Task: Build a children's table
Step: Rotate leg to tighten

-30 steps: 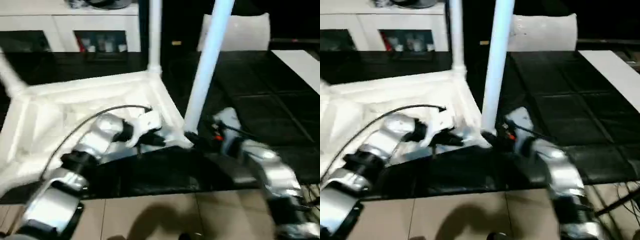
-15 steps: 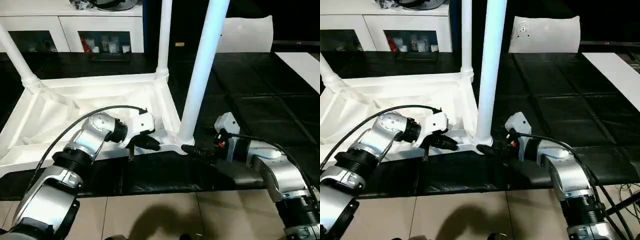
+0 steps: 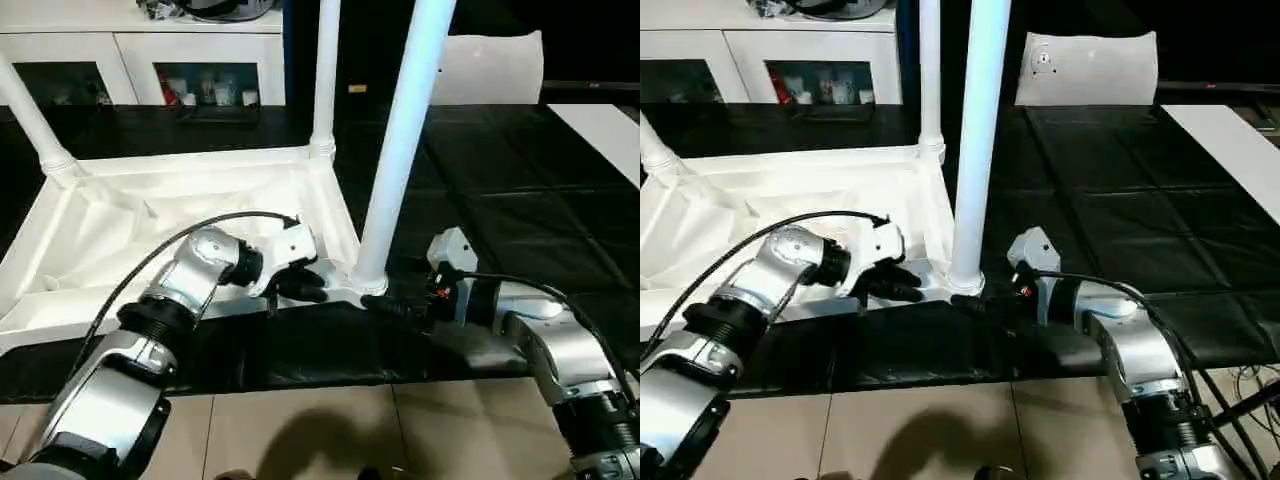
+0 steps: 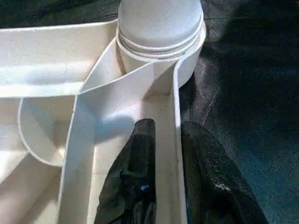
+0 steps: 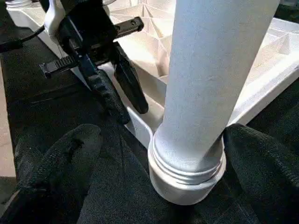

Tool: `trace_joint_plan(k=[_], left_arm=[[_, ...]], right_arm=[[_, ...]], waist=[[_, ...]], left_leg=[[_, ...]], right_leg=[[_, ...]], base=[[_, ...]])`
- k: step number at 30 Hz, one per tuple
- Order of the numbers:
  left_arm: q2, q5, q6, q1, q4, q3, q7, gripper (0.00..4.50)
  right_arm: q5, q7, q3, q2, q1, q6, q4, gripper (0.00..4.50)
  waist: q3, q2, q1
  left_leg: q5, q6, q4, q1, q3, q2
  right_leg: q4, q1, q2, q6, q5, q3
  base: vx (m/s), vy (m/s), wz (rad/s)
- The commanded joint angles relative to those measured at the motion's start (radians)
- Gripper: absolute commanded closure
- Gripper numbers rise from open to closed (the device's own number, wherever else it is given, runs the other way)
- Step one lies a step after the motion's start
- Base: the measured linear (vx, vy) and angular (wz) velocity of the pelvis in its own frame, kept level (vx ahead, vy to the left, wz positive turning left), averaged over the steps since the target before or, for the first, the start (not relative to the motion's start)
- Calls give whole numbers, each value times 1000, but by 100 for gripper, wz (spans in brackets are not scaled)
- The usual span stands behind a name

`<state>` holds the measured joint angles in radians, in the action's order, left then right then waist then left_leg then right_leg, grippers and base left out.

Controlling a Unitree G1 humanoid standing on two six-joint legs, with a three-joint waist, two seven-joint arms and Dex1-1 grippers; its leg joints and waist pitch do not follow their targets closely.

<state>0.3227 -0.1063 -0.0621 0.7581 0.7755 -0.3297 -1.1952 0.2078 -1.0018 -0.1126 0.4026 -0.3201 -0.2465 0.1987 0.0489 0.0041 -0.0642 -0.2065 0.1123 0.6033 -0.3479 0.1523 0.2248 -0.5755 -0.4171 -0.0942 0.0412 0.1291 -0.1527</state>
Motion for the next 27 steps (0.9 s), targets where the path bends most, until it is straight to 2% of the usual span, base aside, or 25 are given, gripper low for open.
trace_joint_plan(k=[1, 7, 9, 11, 12, 15, 19, 20, 21, 22, 25, 26, 27], left_arm=[[3, -6, 6, 27, 9, 2, 15, 396], [21, -9, 27, 22, 3, -7, -17, 445], [31, -13, 49, 20, 0, -17, -41, 445], [41, -13, 84, 12, -3, -27, -73, 445], [54, -5, 121, -1, -16, -40, -128, 445], [65, 3, 147, -14, -33, -53, -181, 445], [87, 2, 189, -32, -61, -85, -261, 445], [91, -1, 199, -34, -64, -91, -270, 448], [92, -2, 206, -34, -65, -95, -276, 450], [96, -3, 217, -37, -70, -102, -289, 450], [103, -5, 239, -42, -81, -116, -313, 450], [105, -6, 245, -44, -86, -121, -321, 450], [104, -7, 251, -48, -94, -122, -331, 450]], right_arm=[[4, -1, -8, 4, 2, 9, -15, 0], [2, -2, -7, 7, -5, 9, -6, 0], [4, -11, -9, 15, -8, 3, -5, 0], [3, -28, -15, 26, -9, 5, -7, 0], [12, -62, -22, 40, -13, 3, -9, 0], [23, -103, -28, 53, -17, 4, -10, 0], [42, -180, -42, 70, -33, 14, 0, 0], [45, -190, -44, 72, -36, 14, 3, 17], [47, -197, -45, 73, -38, 14, 5, 28], [53, -216, -51, 74, -43, 13, 9, 28], [66, -255, -65, 75, -52, 6, 13, 38], [73, -273, -71, 75, -56, -1, 13, 64], [76, -298, -81, 74, -62, -4, 18, 70]], waist=[[-74, -3, -5], [-72, -2, -4], [-74, -1, -2], [-75, 1, -3], [-76, 2, -4], [-76, 5, -6], [-75, 6, -18], [-75, 2, -21], [-73, 5, -27], [-73, 2, -31], [-72, 4, -37], [-73, 0, -38], [-73, 1, -40]], left_leg=[[-152, -82, -64, -10, 15, -8], [-174, -77, -64, -8, 15, -11], [-172, -78, -64, -10, 13, -10], [-163, -79, -65, -10, 11, -8], [-158, -84, -66, -11, 12, -6], [-152, -87, -68, -9, 11, 0], [-168, -83, -70, -4, 14, 5], [-168, -82, -70, -3, 14, 6], [-172, -78, -71, -1, 15, 6], [-176, -74, -71, 1, 15, 7], [-181, -69, -72, 1, 15, 7], [-179, -69, -71, 1, 16, 6], [-174, -68, -72, -1, 15, 7]], right_leg=[[85, 76, -45, 67, 426, 43], [93, 75, -45, 49, 470, 38], [92, 76, -45, 49, 461, 39], [88, 77, -46, 56, 436, 41], [84, 78, -45, 69, 407, 43], [76, 77, -46, 96, 363, 47], [73, 75, -49, 117, 360, 50], [73, 75, -49, 117, 363, 51], [72, 73, -50, 117, 374, 51], [73, 73, -52, 112, 388, 52], [76, 73, -52, 101, 405, 52], [76, 73, -52, 99, 405, 52], [74, 74, -52, 98, 402, 52]], base=[[0, 0, 0], [0, 0, 0], [0, 0, 0], [0, 0, 0], [0, 0, 0], [0, 0, 0], [0, 0, 0], [0, 0, 0], [0, 0, 0], [0, 0, 0], [0, 0, 0], [0, 0, 0], [0, 0, 0]])
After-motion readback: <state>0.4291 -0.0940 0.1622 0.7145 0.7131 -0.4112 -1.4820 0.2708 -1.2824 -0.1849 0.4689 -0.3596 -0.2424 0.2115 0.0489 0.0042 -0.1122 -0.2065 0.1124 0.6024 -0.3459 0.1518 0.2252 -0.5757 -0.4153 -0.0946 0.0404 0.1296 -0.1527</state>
